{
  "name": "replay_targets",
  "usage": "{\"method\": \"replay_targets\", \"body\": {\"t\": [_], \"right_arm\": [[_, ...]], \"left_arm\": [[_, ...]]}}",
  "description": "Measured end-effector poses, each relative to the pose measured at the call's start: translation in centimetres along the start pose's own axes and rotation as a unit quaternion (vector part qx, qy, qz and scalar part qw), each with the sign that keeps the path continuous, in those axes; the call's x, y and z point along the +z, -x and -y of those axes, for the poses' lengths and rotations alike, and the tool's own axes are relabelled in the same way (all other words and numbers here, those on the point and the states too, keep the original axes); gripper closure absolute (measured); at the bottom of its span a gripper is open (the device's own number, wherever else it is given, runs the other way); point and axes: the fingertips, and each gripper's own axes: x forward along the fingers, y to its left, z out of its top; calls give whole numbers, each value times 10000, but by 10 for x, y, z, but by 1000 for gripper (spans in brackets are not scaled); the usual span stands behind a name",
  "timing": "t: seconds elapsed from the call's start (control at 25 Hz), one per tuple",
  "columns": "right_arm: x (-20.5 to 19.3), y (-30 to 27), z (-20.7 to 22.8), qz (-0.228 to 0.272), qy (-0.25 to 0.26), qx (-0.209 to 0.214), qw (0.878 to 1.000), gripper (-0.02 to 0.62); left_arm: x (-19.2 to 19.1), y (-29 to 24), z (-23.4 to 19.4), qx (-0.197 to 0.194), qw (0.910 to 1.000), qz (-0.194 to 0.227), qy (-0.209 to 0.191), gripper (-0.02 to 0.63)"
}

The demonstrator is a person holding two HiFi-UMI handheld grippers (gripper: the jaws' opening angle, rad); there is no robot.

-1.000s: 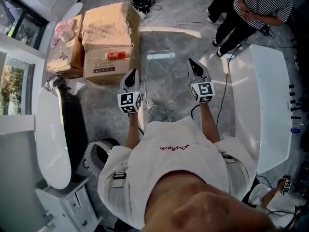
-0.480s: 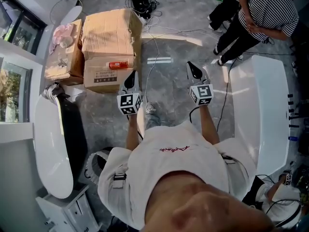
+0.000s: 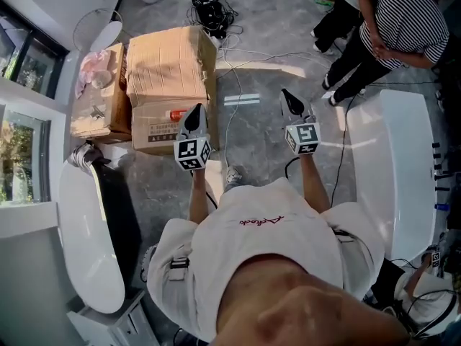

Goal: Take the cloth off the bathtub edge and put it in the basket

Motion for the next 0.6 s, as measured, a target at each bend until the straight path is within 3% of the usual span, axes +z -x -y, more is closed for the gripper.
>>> {"method": "replay_targets", "body": {"t": [0.6], "right_arm": [[22, -92, -19, 71, 115, -234, 9996, 591]], "left_arm": [[23, -54, -83, -222, 9997, 114, -12, 606]]}}
